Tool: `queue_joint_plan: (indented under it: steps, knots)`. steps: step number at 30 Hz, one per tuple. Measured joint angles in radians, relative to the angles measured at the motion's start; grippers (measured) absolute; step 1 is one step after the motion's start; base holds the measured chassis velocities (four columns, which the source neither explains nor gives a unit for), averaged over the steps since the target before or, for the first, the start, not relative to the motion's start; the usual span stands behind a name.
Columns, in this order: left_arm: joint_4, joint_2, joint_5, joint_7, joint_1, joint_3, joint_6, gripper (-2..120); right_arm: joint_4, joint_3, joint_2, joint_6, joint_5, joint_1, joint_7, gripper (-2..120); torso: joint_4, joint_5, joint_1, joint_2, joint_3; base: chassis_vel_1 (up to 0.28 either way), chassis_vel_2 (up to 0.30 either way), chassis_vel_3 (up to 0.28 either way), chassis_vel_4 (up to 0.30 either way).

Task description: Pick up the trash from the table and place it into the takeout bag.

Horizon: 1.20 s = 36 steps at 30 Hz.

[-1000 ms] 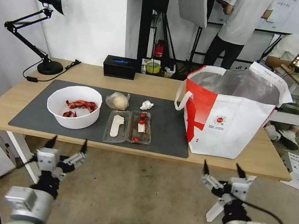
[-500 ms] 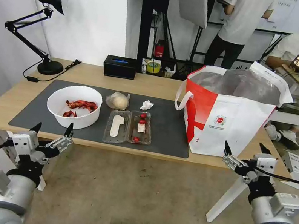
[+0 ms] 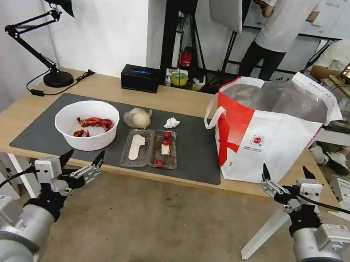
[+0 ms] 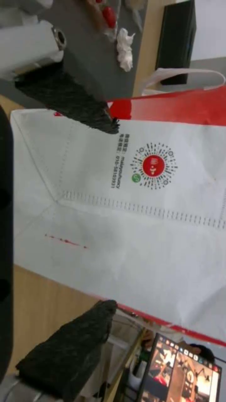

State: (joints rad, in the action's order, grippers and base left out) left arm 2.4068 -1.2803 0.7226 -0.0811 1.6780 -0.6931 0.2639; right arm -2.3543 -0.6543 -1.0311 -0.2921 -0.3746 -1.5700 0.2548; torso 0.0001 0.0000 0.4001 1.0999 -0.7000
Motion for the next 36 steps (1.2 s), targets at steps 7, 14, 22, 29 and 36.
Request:
queue_joint_plan:
  steps: [7,14,22,29,36]
  knots:
    - [-0.048,0.061,0.190,-0.046,-0.083,0.046,0.025,100,0.009,-0.006,-0.005,0.007,-0.001,-0.009,-0.005,100,-0.0001,0.0000,0.000,0.000,0.000,0.000,0.000,0.000,0.000]
    - [-0.072,0.062,0.414,-0.111,-0.124,0.118,0.038,100,0.010,-0.007,-0.026,0.013,0.009,-0.029,-0.005,100,-0.0001,0.0001,0.000,0.000,0.000,0.000,0.000,0.000,0.000]
    - [-0.119,0.059,0.568,-0.152,-0.191,0.176,0.043,100,0.011,-0.015,-0.033,0.015,0.007,-0.037,-0.005,100,0.0000,0.0001,0.000,0.000,0.000,0.000,0.000,0.000,0.000]
    - [-0.185,0.076,0.604,-0.146,-0.260,0.212,0.044,100,0.009,-0.026,-0.039,0.019,0.011,-0.054,-0.005,100,-0.0001,0.0000,0.000,0.000,0.000,0.000,0.000,0.000,0.000]
    - [-0.204,0.075,0.654,-0.155,-0.283,0.256,0.045,100,0.010,-0.028,-0.041,0.020,0.016,-0.060,-0.003,100,-0.0001,0.0001,0.000,0.000,0.000,0.000,0.000,0.000,0.000]
